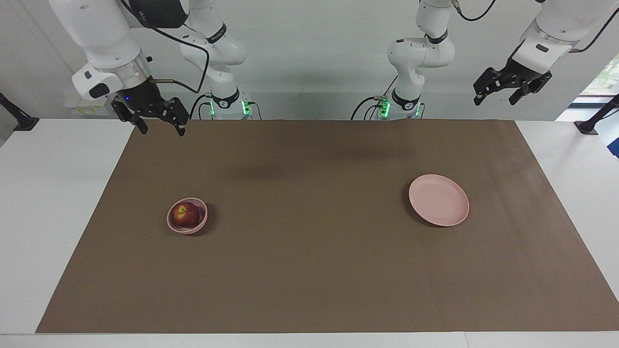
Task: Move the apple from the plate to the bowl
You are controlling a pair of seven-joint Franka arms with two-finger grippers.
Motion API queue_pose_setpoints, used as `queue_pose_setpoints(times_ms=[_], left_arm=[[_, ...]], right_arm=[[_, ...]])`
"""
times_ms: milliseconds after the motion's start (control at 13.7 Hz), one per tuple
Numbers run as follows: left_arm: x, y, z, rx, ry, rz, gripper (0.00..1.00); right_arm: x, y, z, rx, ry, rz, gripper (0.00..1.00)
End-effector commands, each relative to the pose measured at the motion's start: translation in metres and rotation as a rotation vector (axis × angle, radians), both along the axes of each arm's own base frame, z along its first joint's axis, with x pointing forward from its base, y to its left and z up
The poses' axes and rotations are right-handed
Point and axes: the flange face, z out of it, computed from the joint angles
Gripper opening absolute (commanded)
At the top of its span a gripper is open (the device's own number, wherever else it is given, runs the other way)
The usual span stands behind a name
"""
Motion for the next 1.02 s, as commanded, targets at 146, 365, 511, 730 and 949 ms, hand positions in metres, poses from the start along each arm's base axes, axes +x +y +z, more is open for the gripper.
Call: queue_pose_setpoints(times_ms=[146,365,511,730,949], left_arm=[[-0.0042,0.0011,0.0017,-0.005,0.009,-0.010,1.00],[-0.0042,0.0019,0.0017,-0.005,0.009,-0.008,1.00],[-0.0042,0.0019,0.0017,-0.005,0.009,-0.008,1.00],[-0.0042,0.0011,0.0017,-0.005,0.009,-0.010,1.00],[-0.0042,0.0011,0.0017,-0.005,0.009,-0.010,1.00]], right_arm=[[-0.0116,-0.0133,0.0212,0.010,-0.023,0.033,1.00],[-0.0137,-0.0107,0.0217,0.010,-0.018,0.045,1.00],[-0.0145,-0.0106,0.0222,0.010,-0.020,0.048,1.00],[-0.0143,-0.0112,0.0223,0.006,-0.021,0.045,1.00],[-0.0172,-0.0095,0.0209,0.004,-0.015,0.045,1.00]])
